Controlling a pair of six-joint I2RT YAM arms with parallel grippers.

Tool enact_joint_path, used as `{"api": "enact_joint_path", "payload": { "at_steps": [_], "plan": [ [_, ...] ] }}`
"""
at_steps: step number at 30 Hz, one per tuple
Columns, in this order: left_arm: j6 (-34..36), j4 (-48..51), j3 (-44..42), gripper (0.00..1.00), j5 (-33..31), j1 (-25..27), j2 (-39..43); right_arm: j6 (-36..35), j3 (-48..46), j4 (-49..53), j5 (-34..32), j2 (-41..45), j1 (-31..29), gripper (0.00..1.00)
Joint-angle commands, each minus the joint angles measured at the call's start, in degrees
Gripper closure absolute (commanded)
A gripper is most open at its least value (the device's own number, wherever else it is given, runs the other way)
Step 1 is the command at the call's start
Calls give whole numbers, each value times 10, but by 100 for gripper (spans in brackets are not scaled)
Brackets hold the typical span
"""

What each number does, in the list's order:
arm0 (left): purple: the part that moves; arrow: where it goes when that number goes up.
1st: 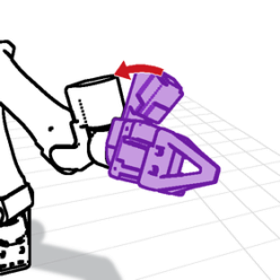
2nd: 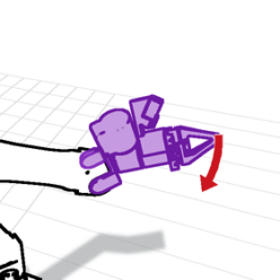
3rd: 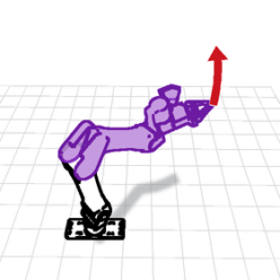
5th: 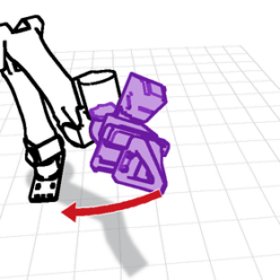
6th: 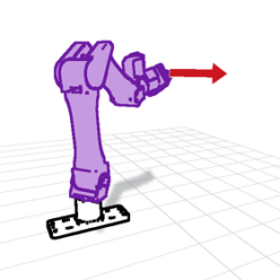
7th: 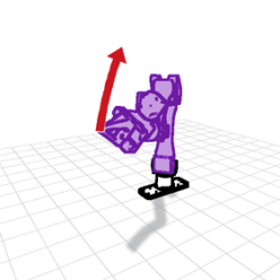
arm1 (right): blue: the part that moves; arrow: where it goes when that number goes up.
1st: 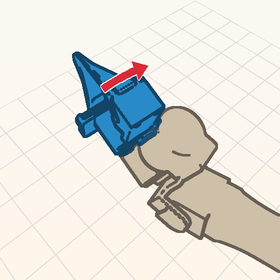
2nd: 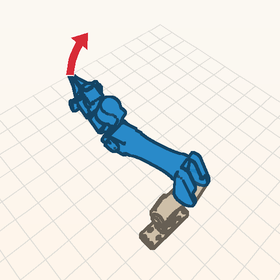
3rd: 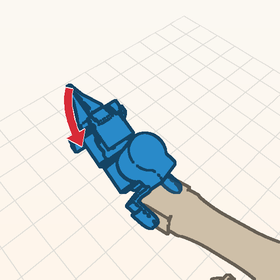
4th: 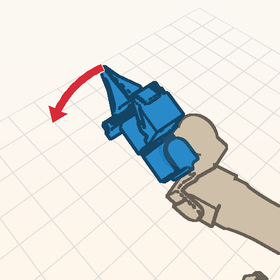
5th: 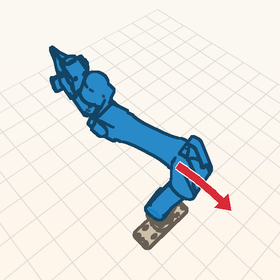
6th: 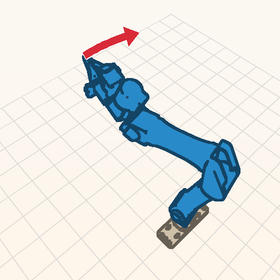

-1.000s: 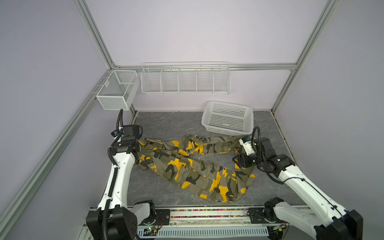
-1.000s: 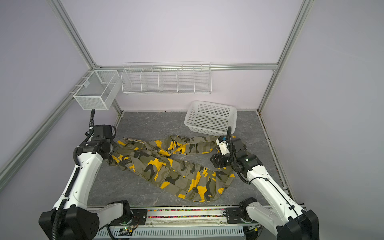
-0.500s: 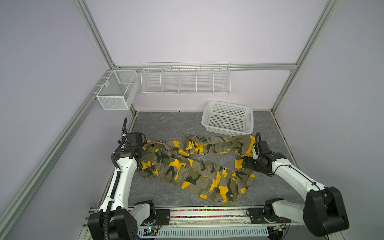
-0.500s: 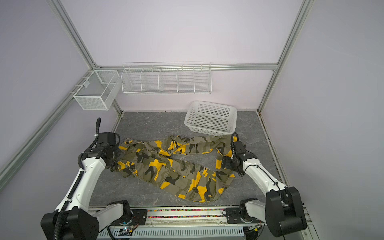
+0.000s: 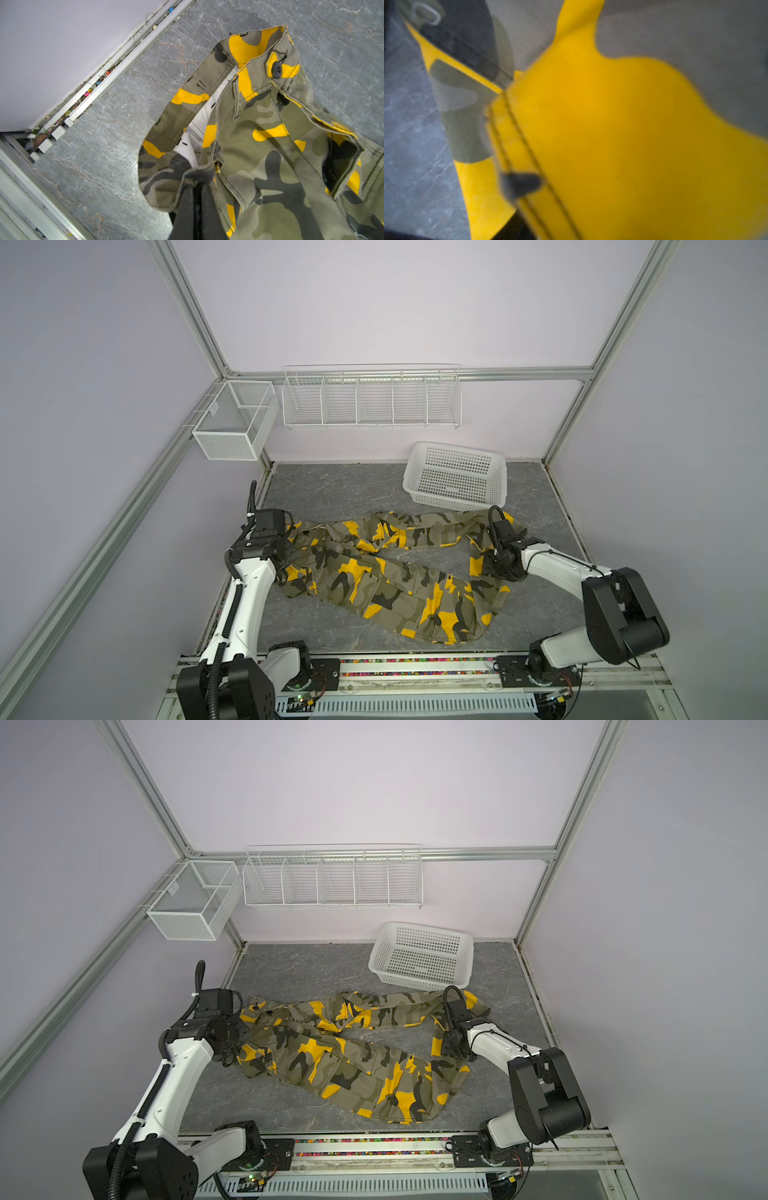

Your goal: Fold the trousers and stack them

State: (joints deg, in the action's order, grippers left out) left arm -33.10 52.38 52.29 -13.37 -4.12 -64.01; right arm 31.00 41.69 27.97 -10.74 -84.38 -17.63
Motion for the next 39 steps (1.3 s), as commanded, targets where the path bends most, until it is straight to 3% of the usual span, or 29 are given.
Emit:
{"api": "enact_joint_path", "payload": {
  "at_steps": [1,5,7,12,16,24,31,35,39],
  "plan": [
    [6,6,-8,100,11,-3,8,28,-18,7,-7,-3,4,71],
    [15,10,-4,100,21,-3,8,8,-7,12,-20,35,26,88],
    [20,19,6,100,29,-3,8,-14,6,28,-30,58,48,91],
    [42,59,71,100,34,-2,18,-123,92,80,-56,115,122,91],
    [58,75,143,100,43,-3,25,-193,181,100,-39,112,184,91],
    [86,94,318,100,-2,-3,-33,-248,385,140,0,45,269,90],
    [88,87,426,100,19,-3,-110,-242,528,182,52,-26,311,88],
    [96,109,444,100,-5,-3,-120,-198,503,208,61,-5,338,88],
    [77,98,342,100,1,-3,-78,-120,348,198,75,76,358,88]
  ]
}}
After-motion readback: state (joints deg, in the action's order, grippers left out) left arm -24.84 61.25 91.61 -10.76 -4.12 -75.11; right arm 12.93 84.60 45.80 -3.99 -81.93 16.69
